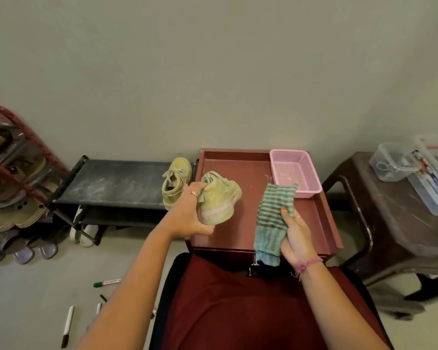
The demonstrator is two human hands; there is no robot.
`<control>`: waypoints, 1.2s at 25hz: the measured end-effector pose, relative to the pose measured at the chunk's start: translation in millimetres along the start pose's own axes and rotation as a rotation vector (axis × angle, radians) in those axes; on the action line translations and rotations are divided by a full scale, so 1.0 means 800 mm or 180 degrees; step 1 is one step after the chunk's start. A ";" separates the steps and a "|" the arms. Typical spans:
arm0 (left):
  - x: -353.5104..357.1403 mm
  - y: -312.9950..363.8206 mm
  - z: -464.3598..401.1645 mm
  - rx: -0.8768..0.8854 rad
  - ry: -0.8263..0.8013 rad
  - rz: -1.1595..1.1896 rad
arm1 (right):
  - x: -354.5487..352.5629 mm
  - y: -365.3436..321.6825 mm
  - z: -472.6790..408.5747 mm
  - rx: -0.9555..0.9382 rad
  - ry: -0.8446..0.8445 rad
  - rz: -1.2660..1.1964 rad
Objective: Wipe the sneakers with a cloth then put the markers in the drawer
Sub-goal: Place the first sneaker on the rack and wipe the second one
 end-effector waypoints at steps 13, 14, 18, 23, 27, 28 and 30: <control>0.087 0.058 -0.040 0.0170 -0.0814 0.0058 | -0.001 -0.003 0.032 -0.0375 -0.0241 0.0865; 0.087 0.056 -0.044 0.0143 -0.0784 0.0143 | 0.005 -0.004 0.033 -0.0463 -0.0304 0.0949; 0.089 0.047 -0.056 0.0026 -0.0308 0.0513 | 0.031 -0.011 0.032 -0.0787 -0.0389 0.1332; 0.095 0.032 -0.055 0.0076 0.0323 0.0739 | 0.034 -0.009 0.011 -0.0926 -0.0330 0.1769; 0.098 0.037 -0.062 0.0212 0.0379 0.0803 | 0.045 -0.011 -0.014 -0.1200 -0.0265 0.2595; 0.100 0.039 -0.064 0.0210 0.0432 0.0847 | 0.046 -0.011 -0.022 -0.1145 -0.0192 0.2591; 0.103 0.039 -0.067 0.0179 0.0518 0.0944 | 0.048 -0.010 -0.024 -0.1192 -0.0070 0.2537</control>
Point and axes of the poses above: each hand's wrist, its own z-axis away from the middle knuckle, its own x-axis out of the palm, y = z × x, the point moved 4 cm from there along -z, towards the middle knuckle, and after that the axes turned 6 degrees about x, right-handed, at the moved point
